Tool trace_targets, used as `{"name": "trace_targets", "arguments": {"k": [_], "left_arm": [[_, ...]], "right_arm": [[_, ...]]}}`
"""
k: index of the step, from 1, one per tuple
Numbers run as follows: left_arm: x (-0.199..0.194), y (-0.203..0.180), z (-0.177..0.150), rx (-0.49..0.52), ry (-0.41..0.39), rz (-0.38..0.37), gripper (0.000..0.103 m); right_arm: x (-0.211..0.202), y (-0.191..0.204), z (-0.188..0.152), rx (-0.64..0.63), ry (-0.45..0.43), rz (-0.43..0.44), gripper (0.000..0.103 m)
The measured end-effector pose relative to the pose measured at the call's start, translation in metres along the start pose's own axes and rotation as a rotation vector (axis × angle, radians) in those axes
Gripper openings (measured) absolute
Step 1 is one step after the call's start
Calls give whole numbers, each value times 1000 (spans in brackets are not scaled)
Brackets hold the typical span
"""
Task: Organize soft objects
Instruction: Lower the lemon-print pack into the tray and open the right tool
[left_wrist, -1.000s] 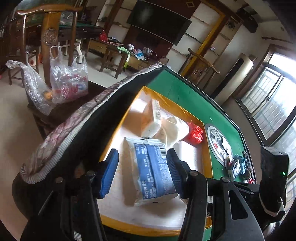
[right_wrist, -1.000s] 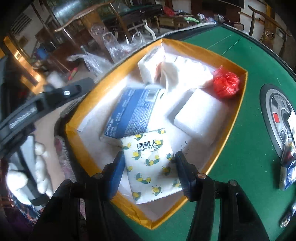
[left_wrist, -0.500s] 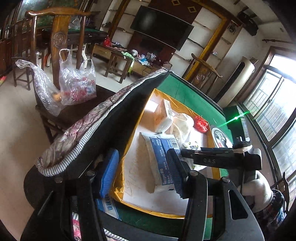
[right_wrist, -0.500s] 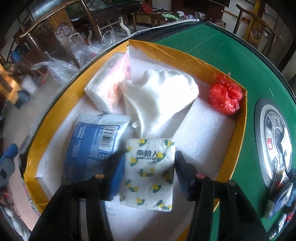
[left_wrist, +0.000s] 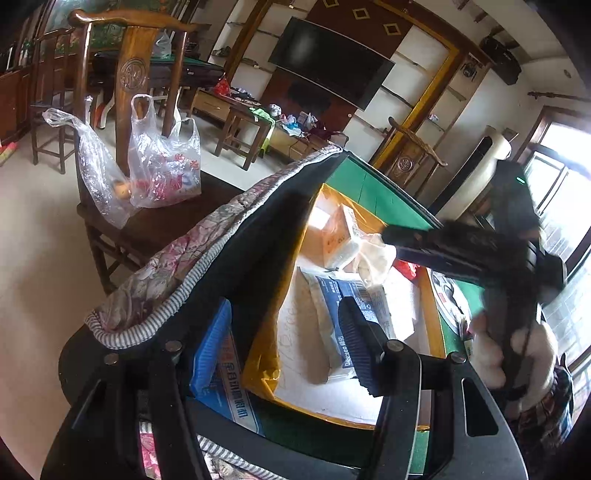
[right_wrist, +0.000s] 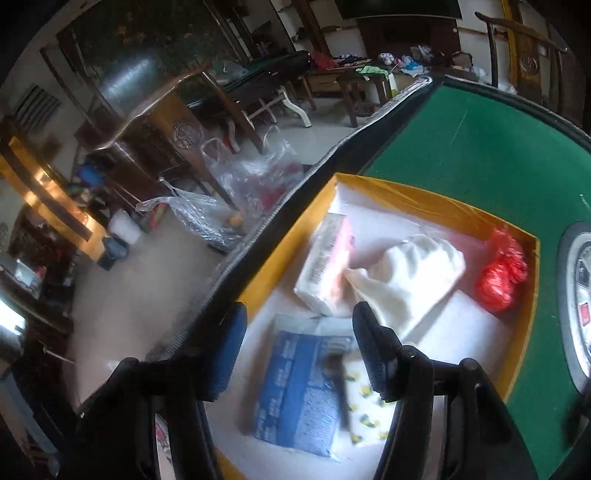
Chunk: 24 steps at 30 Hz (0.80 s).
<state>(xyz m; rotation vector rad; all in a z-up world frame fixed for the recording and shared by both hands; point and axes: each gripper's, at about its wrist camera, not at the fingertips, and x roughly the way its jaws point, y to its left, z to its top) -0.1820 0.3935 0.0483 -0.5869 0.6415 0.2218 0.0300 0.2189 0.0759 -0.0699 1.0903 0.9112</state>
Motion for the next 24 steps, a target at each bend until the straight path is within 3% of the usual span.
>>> {"name": "trace_targets", "arguments": {"k": [5,9,13,16,20,22,24], "left_arm": [[-4,5,0,-4,-2,8,59],[-4,9,-2,7,6,10,59],[-6,18,0,-2,-8,22,59],[-4,25,0,-8,-17,41,59],[2,31,1,-39,-13,43,59],[1,29,2,-44,-14,40,59],[-2,25,1,-32,-18,43,59]], "right_arm": [[59,2,27,78,82,106,55],[56,-1,29,69,60,100,55],[14,0,0,-13,119,159,55],[-8,-2,-35,-35,234,278,55],[-5,-5,-79,-3,393,409,55],[10,-3,-92,2,453,415,55],[27,-2,-96,-13,465,357,55]]}}
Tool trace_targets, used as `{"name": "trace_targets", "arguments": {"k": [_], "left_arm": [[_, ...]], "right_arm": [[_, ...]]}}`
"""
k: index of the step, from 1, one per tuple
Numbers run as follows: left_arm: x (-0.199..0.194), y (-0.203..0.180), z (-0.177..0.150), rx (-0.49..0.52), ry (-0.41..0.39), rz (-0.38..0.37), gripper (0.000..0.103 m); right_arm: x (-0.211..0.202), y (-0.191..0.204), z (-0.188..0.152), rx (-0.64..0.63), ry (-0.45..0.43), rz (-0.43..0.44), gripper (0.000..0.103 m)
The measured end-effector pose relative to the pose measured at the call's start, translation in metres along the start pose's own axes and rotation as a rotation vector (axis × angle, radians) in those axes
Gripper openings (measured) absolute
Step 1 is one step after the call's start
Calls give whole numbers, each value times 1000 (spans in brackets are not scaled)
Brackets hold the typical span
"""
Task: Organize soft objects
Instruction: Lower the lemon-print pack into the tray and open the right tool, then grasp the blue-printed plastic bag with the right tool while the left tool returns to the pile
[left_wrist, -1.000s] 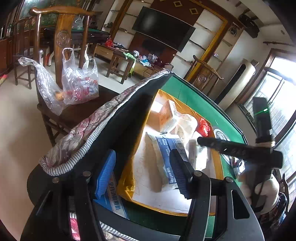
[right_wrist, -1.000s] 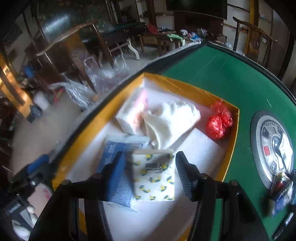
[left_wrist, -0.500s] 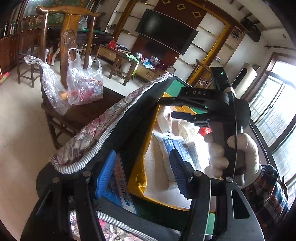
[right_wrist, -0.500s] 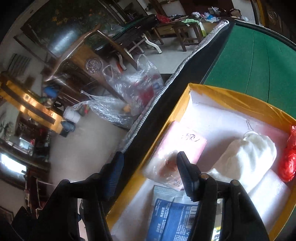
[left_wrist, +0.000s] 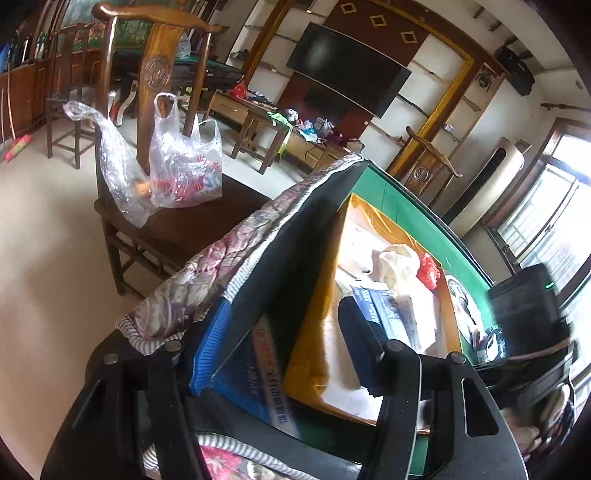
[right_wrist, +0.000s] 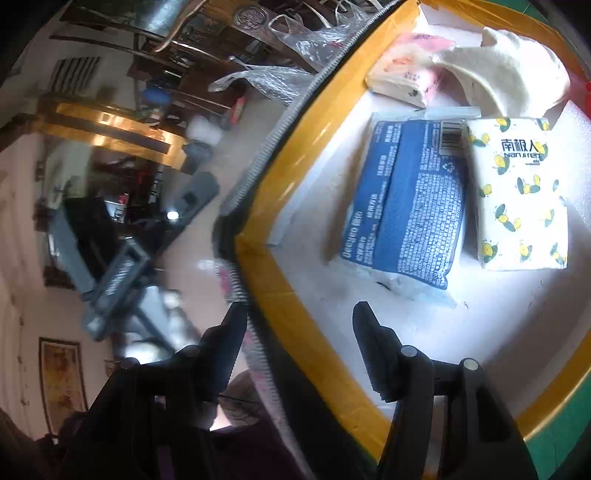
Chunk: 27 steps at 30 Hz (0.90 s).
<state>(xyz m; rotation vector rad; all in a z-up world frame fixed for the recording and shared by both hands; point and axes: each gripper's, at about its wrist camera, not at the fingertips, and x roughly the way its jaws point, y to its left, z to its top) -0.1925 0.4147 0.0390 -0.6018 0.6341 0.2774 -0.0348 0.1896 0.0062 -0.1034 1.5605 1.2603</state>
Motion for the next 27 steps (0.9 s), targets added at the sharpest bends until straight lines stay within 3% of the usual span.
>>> {"name": "trace_targets", "arguments": {"k": [4,8,12,15,19,24,27], "left_arm": [[-7,-14,-3,53,-18,28,59],[-8,-30,-6,102,-15,48,59],[-8,-51,-9,161,4,56,59],[-7,-69,-14,215,17,78,59],[-2,-93,-21,273,34,77,59],[6,-136,-39,376,66,64,59],[14,-165,-52,445,97,55,59]], "right_arm": [[5,-10,20,34,-70,-18,55],[-3,-16,36,51,-197,-57,55],[-12,-20,32,72,-220,-14,55],[-38,-13,4,26,-249,13,55],[-104,-22,-53,0,-385,-46,56],[-181,-53,-130,51,-613,-340,61],[-224,-86,-177,166,-713,-430,62]]}}
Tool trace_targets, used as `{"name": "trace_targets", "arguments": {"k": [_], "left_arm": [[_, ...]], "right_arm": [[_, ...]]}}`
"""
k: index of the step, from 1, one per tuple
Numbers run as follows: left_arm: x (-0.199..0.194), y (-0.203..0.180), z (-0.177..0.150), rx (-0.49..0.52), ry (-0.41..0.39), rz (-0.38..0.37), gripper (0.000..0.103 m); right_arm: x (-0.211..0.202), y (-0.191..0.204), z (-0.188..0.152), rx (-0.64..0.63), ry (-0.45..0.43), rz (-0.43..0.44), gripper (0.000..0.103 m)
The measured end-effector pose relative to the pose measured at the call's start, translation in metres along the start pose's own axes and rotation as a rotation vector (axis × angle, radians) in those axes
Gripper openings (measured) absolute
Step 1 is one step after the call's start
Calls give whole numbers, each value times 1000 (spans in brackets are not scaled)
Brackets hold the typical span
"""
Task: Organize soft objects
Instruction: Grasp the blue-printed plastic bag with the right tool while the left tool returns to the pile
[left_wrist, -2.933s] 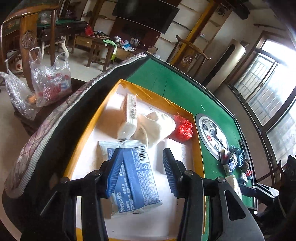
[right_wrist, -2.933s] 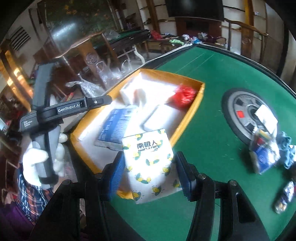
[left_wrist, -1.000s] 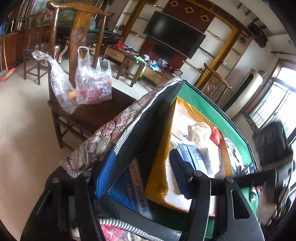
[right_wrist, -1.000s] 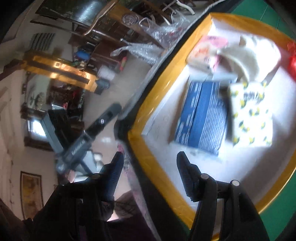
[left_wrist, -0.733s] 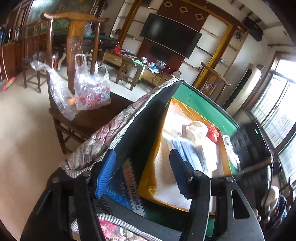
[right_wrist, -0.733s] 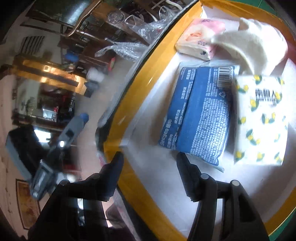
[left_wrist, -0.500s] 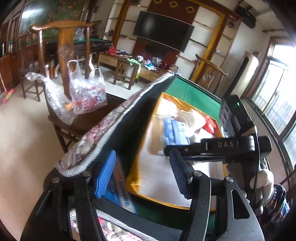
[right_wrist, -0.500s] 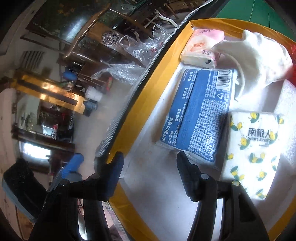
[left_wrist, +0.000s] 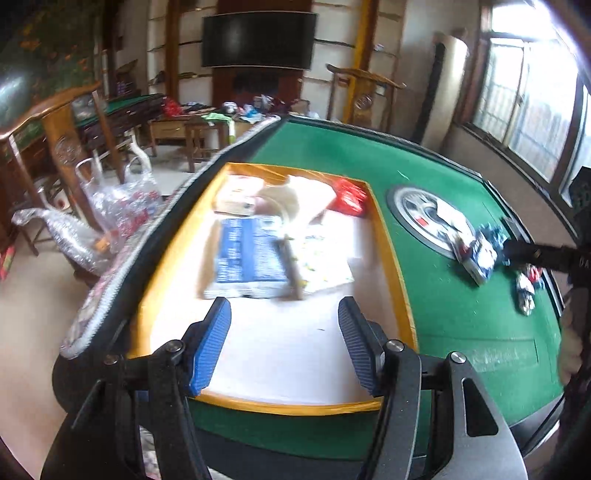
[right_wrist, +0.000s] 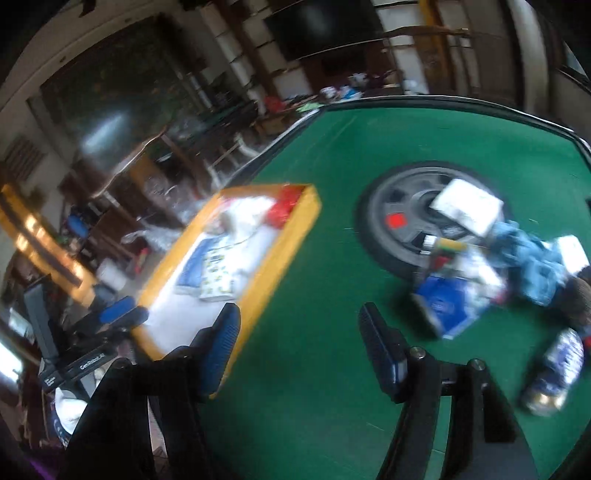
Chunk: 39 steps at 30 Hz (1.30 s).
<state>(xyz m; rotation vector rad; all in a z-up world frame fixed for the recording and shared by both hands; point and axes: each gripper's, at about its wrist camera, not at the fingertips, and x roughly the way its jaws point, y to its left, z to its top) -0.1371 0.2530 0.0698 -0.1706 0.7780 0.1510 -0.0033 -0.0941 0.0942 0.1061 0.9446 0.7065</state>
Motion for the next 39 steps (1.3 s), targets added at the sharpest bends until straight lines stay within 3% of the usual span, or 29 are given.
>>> {"name": "trace_targets", "arguments": {"k": [4,7,10,16,19,23,25,27,30,37,39], "left_arm": [[7,-45,-3,74,48,-45,59],[14,-77,-8,119,85,-105,59],[20,-105,-14,148,121,-149,59],[18,-145,-25,239,147,-167,59],[14,-152,-21,252,135,-176,59],[17,-156,-9,239,127,-200,59],[21,-161,0,238,129,-218,59],[29,-171,8,247,128,-230,59],[46,-190,23,259,129,-248,59],[103,-260,44,392,123,-302,59],[117,-275,46,437,117,-272,59]], "right_arm": [[-49,-76,-12,146,-100,-183,62],[-79,-104,-24,215,-157,-316,62],[-92,-130,-28,295,-185,-380,62],[-89,-180,-27,392,-172,-382,62],[-64,-179,-23,407,-110,-326,62],[-36,-175,-26,365,-48,-350,61],[-25,-165,-26,315,-27,-383,50],[-17,-154,-27,262,-14,-359,44],[-14,-146,-34,222,-11,-270,43],[-22,-159,-41,279,-55,-224,44],[-25,-162,-42,274,-58,-245,44]]}}
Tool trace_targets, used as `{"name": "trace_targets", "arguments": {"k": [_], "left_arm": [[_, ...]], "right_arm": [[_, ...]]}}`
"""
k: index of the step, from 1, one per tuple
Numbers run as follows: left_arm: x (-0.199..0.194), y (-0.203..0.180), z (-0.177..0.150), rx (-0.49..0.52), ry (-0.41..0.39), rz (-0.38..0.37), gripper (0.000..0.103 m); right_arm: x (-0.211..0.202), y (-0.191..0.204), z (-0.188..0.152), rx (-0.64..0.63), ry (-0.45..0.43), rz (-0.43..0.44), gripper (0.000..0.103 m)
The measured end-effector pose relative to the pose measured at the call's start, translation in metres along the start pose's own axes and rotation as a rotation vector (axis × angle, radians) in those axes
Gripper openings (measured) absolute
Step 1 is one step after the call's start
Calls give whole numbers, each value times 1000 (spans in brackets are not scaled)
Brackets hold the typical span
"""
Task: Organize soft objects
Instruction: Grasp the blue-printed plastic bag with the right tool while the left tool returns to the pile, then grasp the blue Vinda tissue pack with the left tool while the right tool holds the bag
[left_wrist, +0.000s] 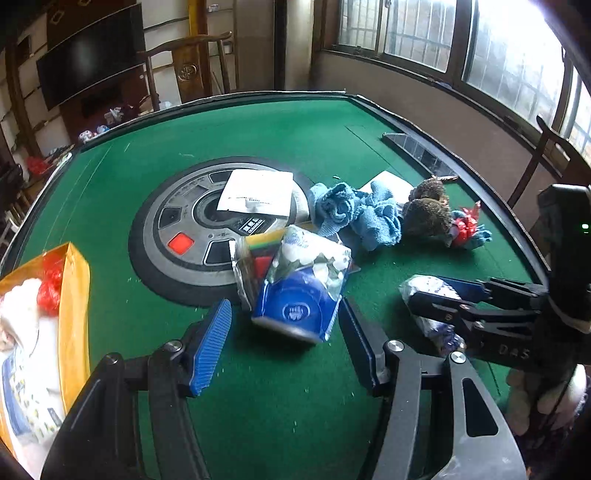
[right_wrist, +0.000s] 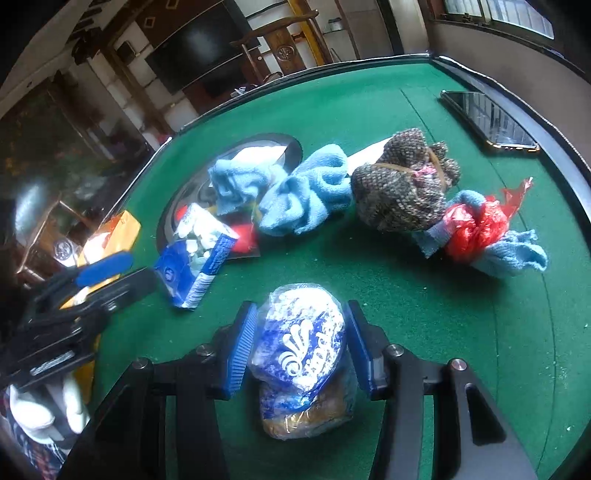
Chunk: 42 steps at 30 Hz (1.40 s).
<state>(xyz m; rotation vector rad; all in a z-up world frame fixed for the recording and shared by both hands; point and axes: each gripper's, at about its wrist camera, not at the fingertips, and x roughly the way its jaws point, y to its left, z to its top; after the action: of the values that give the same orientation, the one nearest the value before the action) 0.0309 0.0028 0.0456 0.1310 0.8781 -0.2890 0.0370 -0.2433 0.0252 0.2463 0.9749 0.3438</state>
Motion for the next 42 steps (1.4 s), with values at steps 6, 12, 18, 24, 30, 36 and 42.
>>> {"name": "trace_targets", "arguments": {"k": [6,12,18,24,30,36,42], "left_arm": [[26,-17,11,108,-4,53,64],[44,-36,13,186,-19,116,77],[40,-39,4,169,43,-26,51],[10,-33,-12,124,36,-72,51],[4,-35,-21,102,37,-37,52],[25,-39,-30,63,79,-54,51],[-15,-17,-36,-11,2,-97,51]], "right_arm": [[-5,-1,0,-19,-1,-39,44],[-3,-5,5,8,1,-26,45],[-1,-7,7,5,-1,-27,46],[-2,-8,8,6,-1,-29,50],[-2,-5,7,-7,1,-34,55],[-2,-3,6,-11,-1,-25,57],[0,2,6,-39,2,-27,62]]}}
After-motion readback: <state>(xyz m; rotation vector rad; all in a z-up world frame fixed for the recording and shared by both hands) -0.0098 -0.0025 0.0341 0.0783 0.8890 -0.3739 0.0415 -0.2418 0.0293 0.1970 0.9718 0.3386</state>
